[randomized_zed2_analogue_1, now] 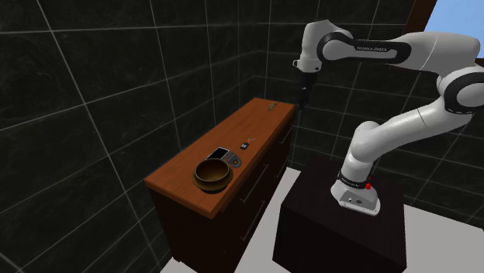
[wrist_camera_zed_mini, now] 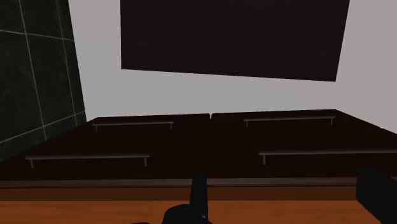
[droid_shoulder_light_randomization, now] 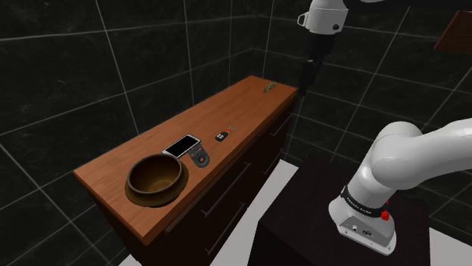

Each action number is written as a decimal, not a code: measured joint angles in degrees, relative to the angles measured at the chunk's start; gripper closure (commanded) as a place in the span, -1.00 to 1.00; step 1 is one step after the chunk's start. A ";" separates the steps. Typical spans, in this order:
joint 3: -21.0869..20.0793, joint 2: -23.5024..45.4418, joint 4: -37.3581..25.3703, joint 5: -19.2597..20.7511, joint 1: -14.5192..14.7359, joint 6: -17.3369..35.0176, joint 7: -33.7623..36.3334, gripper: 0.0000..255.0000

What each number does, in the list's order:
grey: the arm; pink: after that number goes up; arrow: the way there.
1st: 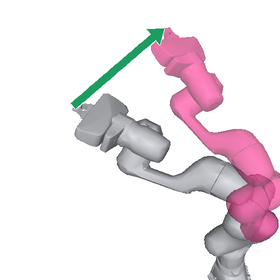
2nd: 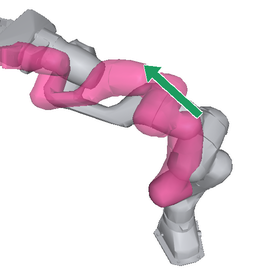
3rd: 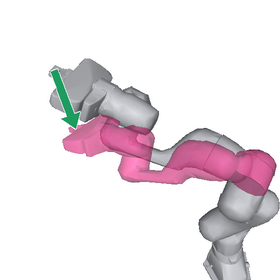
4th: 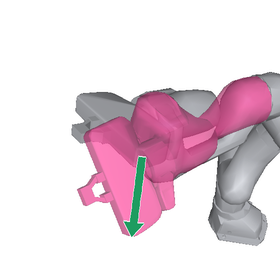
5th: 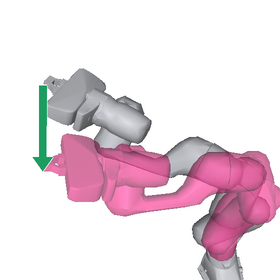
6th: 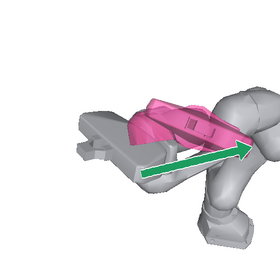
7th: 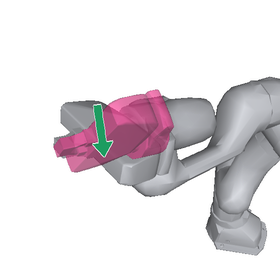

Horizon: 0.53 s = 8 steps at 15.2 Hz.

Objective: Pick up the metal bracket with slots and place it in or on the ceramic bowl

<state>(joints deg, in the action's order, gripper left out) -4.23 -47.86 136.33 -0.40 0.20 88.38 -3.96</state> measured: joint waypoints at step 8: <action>-7.74 7.19 0.79 -2.29 0.94 8.12 7.86 -1.00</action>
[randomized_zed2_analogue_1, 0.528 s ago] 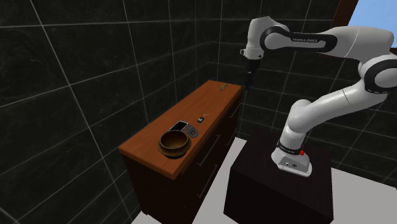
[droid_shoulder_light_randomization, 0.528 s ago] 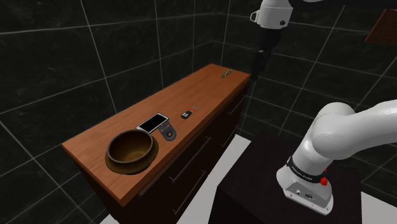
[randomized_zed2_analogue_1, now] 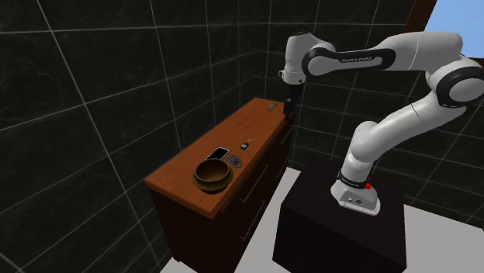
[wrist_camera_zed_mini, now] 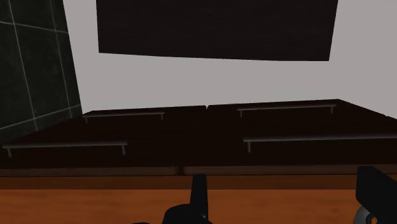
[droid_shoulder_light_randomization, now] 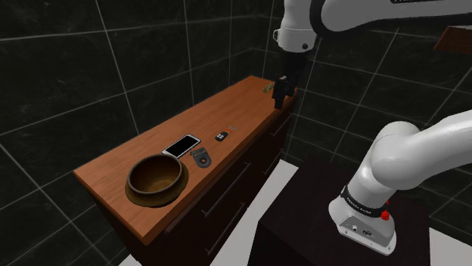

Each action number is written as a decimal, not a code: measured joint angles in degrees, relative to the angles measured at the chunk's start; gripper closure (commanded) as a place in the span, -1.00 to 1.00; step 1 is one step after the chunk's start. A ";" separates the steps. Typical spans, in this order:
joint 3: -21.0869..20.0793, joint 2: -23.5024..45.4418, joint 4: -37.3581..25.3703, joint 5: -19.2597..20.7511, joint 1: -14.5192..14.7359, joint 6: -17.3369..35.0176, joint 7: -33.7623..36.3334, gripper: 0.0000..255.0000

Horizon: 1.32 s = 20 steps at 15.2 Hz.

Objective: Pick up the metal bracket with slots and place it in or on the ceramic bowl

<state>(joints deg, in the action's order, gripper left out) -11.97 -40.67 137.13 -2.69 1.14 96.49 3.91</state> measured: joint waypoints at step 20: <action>-22.86 42.89 -19.30 16.43 -0.86 16.25 34.77 -1.00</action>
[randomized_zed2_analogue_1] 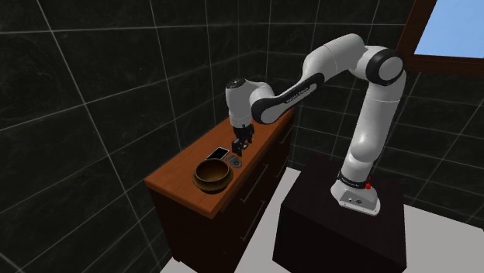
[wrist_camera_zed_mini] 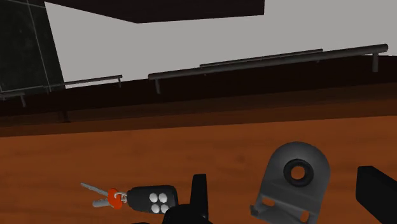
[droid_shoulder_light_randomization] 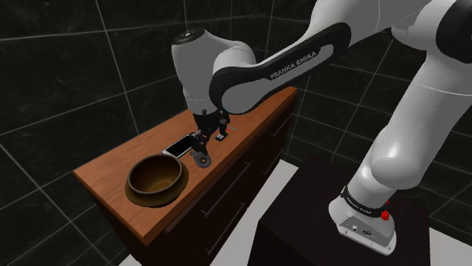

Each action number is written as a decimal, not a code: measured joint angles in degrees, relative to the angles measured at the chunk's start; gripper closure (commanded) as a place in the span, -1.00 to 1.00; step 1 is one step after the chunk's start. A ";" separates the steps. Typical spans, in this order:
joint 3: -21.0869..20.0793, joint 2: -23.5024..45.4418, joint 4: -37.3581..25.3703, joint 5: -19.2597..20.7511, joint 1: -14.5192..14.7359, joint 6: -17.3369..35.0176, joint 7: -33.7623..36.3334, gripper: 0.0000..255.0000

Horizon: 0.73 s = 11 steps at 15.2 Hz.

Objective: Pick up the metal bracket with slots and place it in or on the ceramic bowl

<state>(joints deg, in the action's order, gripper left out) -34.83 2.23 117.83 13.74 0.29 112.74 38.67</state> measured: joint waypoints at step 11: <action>0.94 11.76 -7.38 10.64 3.54 1.82 9.57 -1.00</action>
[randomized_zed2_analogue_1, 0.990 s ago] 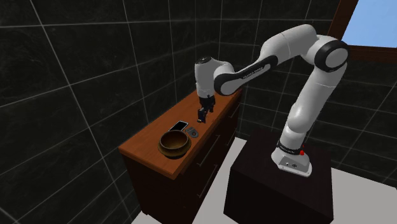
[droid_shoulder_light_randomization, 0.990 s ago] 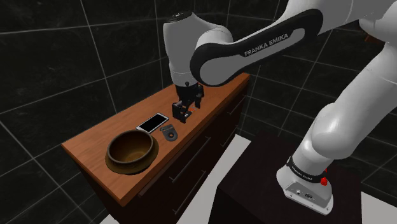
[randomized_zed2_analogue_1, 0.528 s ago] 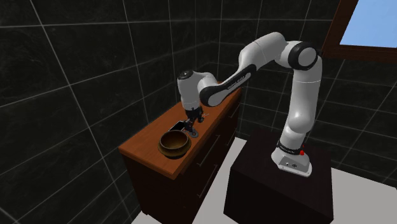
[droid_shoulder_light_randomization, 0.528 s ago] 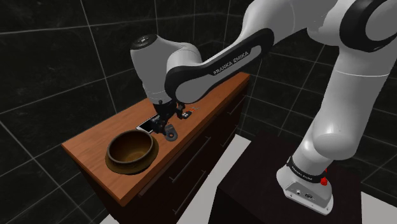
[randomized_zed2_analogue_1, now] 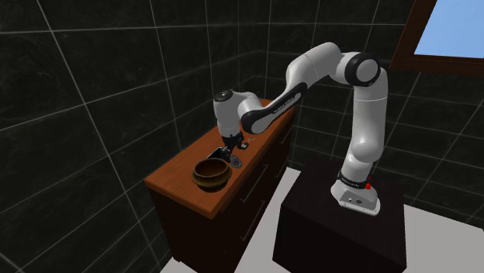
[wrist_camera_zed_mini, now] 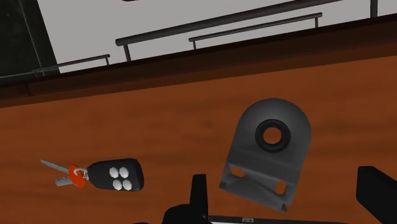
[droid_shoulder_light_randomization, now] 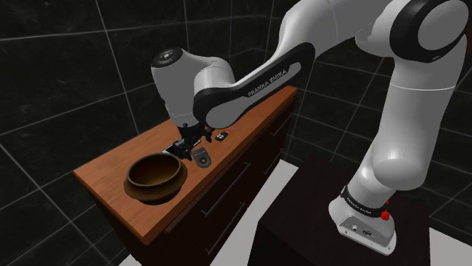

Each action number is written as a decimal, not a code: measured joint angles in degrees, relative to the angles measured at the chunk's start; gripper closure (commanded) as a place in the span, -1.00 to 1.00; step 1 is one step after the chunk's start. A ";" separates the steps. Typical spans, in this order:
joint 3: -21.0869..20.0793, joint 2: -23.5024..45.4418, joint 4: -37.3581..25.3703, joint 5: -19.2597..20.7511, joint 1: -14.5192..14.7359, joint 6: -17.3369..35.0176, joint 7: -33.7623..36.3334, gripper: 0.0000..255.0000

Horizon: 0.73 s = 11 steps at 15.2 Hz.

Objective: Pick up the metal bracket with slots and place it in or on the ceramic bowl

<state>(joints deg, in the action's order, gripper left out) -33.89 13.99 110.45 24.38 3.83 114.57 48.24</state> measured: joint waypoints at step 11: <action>1.06 3.95 -1.26 1.00 1.01 0.58 0.13 1.00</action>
<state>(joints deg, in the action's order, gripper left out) -32.83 17.94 109.19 25.38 4.84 115.15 48.38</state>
